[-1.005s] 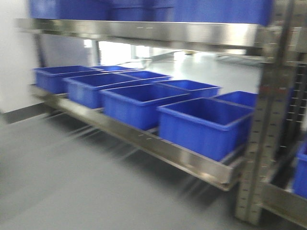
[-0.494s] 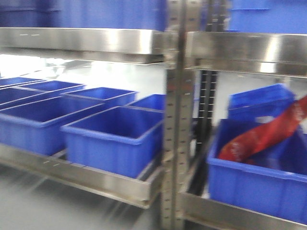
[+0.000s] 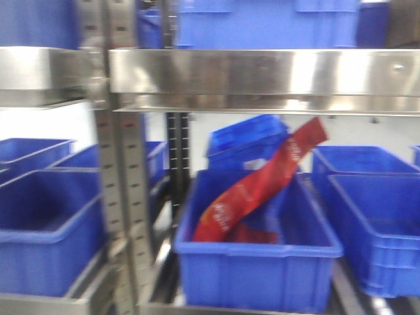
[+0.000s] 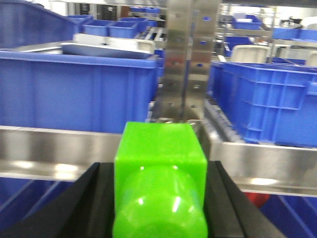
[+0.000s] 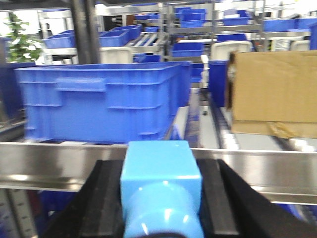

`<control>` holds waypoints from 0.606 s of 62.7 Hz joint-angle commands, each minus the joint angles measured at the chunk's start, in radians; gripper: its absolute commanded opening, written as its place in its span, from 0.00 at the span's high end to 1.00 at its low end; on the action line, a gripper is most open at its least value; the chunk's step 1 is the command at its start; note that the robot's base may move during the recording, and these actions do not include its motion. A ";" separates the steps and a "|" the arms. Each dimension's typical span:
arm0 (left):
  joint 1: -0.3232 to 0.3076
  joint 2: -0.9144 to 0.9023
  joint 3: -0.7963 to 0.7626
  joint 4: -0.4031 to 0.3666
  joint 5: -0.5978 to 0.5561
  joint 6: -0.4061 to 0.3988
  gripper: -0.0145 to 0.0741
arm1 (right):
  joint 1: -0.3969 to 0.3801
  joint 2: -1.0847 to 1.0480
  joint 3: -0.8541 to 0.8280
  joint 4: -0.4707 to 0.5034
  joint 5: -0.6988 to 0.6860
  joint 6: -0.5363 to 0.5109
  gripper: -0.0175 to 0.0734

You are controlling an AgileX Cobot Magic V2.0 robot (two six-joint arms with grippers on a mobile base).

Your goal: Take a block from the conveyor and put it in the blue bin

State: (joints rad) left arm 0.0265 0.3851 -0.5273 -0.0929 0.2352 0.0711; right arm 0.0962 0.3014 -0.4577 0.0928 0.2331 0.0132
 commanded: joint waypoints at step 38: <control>-0.002 -0.004 -0.001 -0.008 -0.020 0.002 0.96 | -0.003 -0.005 -0.007 -0.007 -0.017 -0.005 0.99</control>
State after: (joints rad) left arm 0.0265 0.3851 -0.5273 -0.0929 0.2352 0.0711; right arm 0.0962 0.3014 -0.4577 0.0928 0.2331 0.0132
